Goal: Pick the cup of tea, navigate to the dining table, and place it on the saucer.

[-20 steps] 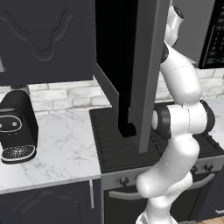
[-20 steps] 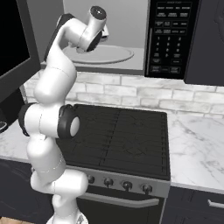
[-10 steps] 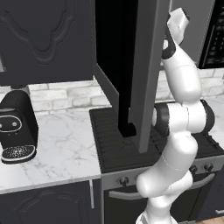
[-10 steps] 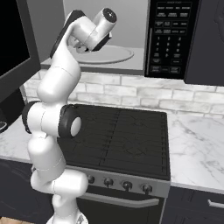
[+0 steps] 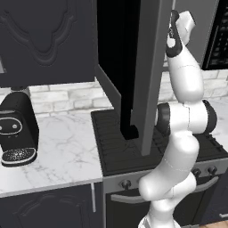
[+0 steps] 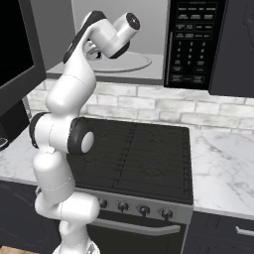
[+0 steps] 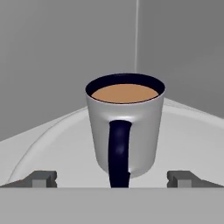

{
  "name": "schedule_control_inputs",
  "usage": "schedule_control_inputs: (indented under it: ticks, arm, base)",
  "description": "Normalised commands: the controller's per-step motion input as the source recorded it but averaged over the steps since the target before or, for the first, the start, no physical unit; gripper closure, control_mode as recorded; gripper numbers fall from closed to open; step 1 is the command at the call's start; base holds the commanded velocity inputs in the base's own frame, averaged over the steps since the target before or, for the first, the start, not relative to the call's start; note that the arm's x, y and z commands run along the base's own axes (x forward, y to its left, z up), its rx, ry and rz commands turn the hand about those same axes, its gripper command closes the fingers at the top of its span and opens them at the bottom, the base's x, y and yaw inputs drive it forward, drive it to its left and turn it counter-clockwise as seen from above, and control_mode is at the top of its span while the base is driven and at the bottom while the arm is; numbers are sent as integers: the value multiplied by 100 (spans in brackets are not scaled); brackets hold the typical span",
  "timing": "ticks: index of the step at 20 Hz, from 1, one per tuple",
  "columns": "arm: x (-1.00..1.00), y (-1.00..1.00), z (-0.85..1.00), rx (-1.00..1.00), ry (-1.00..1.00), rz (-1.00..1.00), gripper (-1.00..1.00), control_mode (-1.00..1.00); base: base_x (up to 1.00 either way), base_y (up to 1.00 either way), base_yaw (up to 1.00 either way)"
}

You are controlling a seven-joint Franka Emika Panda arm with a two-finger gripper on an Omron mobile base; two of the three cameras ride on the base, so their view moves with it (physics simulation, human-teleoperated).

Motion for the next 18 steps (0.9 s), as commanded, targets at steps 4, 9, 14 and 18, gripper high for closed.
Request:
schedule_control_inputs:
  ticks: [4, 9, 14, 18]
  arm:
    - [11, 0, -3, 0, 0, 0, -100, -100]
    - [15, 3, -1, 0, 2, 0, -100, -100]
    - [1, 14, 0, 0, 5, 0, -100, -100]
    - [0, 9, -3, 0, 2, 0, -100, -100]
  base:
    - [0, 0, 0]
    - [0, 0, 0]
    - [0, 0, 0]
    - [0, 0, 0]
